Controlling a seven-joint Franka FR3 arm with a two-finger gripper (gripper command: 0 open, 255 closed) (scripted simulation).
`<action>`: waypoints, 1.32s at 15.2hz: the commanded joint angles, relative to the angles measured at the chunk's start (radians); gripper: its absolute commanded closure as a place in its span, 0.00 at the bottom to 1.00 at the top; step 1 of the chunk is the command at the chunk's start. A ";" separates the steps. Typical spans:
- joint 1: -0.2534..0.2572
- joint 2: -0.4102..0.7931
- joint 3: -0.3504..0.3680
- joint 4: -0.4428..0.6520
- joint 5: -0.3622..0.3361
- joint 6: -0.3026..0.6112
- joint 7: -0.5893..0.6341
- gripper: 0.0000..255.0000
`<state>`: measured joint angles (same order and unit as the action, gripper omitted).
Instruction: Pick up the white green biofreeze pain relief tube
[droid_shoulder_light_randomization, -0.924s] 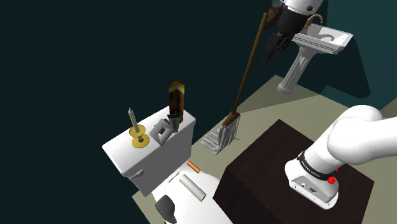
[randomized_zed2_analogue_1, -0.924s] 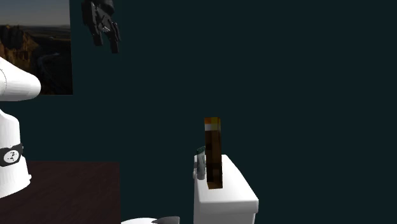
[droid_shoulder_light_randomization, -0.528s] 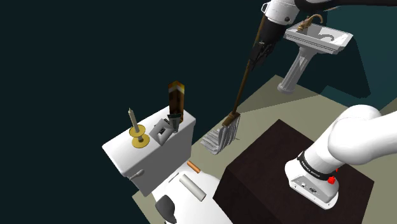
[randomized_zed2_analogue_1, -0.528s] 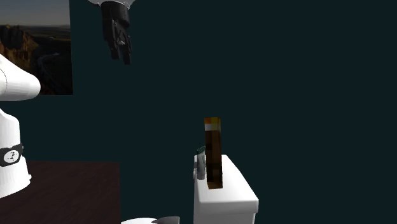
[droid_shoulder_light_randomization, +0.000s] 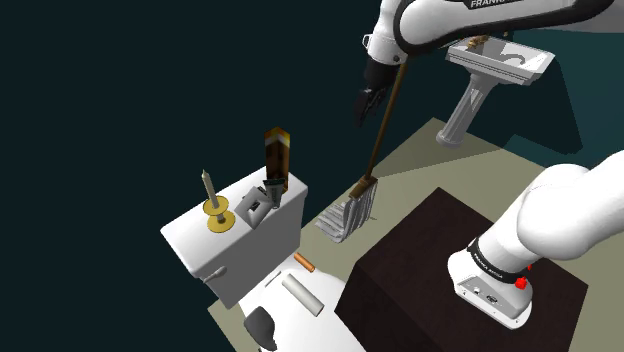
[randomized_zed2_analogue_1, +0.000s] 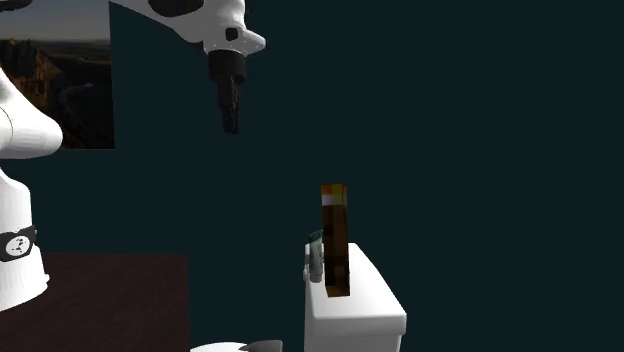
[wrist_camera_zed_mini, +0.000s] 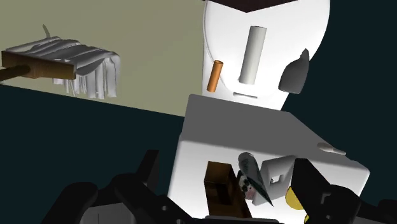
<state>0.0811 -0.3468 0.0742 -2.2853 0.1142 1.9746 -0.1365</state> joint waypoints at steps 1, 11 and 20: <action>0.012 0.070 0.015 0.020 -0.003 0.041 -0.007 0.00; 0.056 0.447 0.067 0.209 -0.061 0.176 -0.044 0.00; 0.118 0.792 0.089 0.467 -0.147 0.212 -0.060 0.00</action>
<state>0.1883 0.3993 0.1611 -1.8591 -0.0216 2.1868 -0.1986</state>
